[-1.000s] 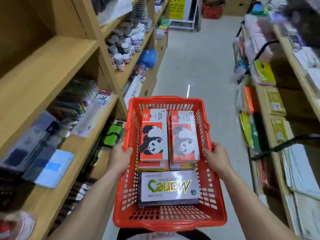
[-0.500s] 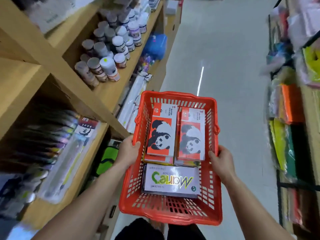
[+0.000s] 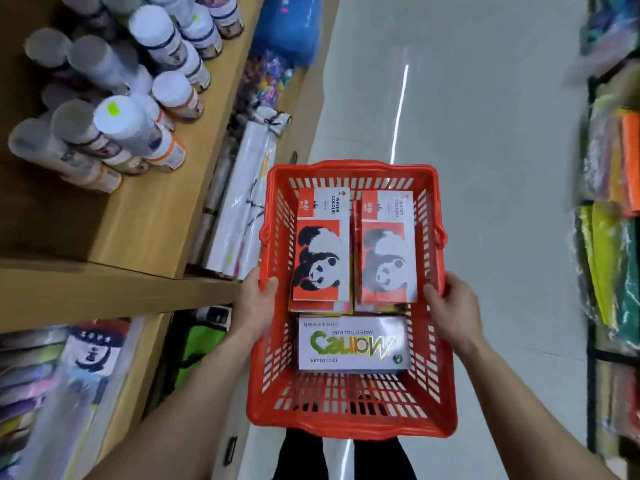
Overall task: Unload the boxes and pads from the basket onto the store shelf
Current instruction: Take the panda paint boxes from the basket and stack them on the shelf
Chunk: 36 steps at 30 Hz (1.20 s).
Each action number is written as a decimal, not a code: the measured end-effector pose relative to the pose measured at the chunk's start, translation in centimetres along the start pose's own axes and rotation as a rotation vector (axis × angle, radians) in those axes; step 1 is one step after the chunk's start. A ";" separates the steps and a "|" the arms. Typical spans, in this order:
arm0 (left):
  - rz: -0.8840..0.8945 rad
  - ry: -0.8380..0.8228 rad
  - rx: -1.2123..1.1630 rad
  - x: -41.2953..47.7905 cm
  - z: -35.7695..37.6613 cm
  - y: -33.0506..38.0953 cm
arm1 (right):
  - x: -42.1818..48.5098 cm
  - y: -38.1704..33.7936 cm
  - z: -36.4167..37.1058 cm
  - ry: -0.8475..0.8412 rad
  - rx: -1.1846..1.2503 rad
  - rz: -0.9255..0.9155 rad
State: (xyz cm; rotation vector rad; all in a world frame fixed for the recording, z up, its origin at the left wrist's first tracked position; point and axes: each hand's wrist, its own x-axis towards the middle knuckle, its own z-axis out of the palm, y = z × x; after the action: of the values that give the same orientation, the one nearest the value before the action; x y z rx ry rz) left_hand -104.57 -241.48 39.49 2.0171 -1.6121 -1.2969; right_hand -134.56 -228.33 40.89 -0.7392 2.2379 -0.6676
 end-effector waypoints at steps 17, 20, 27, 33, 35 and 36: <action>-0.007 -0.110 -0.237 -0.1 -2.7 0.0 | -1.5 -10.0 7.8 -0.209 0.082 -0.083; 0.008 -0.133 -0.269 -0.5 -2.9 0.2 | 0.3 -10.9 11.4 -0.237 0.065 -0.048; 0.022 -0.130 -0.252 -0.8 -2.9 -0.4 | -0.3 -10.1 14.9 -0.209 0.170 -0.004; 0.040 -0.135 -0.223 -0.7 -3.0 -0.9 | -1.6 -9.3 16.3 -0.186 0.264 -0.028; 0.048 -0.146 -0.215 -0.6 -3.2 -0.8 | -1.0 -9.4 16.4 -0.193 0.310 0.029; 0.050 -0.145 -0.220 -0.6 -3.2 -0.7 | -0.8 -9.5 16.3 -0.203 0.322 0.049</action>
State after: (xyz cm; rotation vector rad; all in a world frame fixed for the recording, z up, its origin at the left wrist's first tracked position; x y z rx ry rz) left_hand -101.64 -241.76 41.10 1.7788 -1.4930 -1.5584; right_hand -119.21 -238.58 36.80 -0.5614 1.8989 -0.8628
